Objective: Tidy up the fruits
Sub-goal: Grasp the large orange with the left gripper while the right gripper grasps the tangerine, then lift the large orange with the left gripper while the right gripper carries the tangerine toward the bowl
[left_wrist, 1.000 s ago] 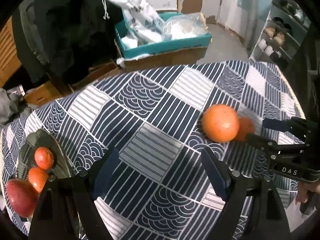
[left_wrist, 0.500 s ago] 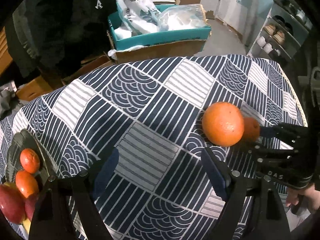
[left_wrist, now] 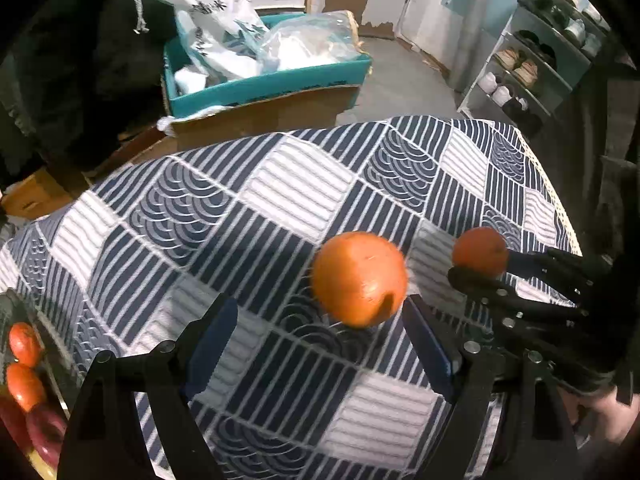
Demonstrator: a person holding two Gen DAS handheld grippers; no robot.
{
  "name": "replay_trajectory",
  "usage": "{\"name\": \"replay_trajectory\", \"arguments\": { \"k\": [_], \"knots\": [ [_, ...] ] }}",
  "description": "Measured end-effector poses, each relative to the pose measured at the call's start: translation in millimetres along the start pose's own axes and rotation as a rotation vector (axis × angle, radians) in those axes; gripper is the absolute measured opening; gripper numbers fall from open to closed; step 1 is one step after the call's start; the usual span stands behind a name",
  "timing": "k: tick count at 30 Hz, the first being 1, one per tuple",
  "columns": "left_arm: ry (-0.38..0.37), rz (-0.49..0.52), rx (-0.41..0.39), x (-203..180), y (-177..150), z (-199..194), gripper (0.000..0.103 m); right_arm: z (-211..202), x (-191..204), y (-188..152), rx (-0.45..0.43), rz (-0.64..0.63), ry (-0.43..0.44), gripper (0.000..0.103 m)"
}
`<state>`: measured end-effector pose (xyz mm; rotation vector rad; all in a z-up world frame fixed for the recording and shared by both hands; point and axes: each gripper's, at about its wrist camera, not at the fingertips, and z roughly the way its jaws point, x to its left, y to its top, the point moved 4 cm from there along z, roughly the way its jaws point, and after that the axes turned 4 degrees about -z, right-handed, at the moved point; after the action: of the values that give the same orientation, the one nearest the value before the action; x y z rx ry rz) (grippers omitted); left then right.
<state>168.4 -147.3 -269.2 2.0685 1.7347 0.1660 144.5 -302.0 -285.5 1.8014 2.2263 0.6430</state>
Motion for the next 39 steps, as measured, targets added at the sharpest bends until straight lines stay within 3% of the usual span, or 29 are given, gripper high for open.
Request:
{"name": "replay_trajectory", "arguments": {
  "k": [3, 9, 15, 26, 28, 32, 39],
  "knots": [
    [-0.017, -0.005, 0.021, -13.2, 2.5, 9.5, 0.086, -10.9, -8.7, 0.9, -0.018, 0.014, -0.036, 0.044],
    [0.017, 0.039, 0.054, -29.5, -1.5, 27.9, 0.086, -20.9, -23.6, -6.9, -0.016, 0.030, -0.076, 0.044],
    [0.057, 0.027, 0.076, -27.9, -2.5, 43.5, 0.086, -23.0, -30.7, -15.0, -0.010, 0.067, -0.060, 0.044],
    [0.039, -0.051, 0.084, -19.9, -1.4, 52.8, 0.086, -19.2, -31.7, -17.1, -0.005, 0.074, -0.048, 0.044],
    [0.039, -0.050, 0.076, -19.7, -0.8, 52.6, 0.083, -18.3, -30.8, -17.1, -0.005, 0.072, -0.047, 0.044],
    [-0.002, -0.059, 0.098, -19.7, -1.9, 55.8, 0.065, -18.1, -28.7, -16.6, -0.005, 0.064, -0.046, 0.044],
    [0.023, -0.037, 0.083, -17.8, -8.4, 49.0, 0.064, -23.9, -24.8, -12.5, -0.017, 0.050, -0.052, 0.044]
  ]
}}
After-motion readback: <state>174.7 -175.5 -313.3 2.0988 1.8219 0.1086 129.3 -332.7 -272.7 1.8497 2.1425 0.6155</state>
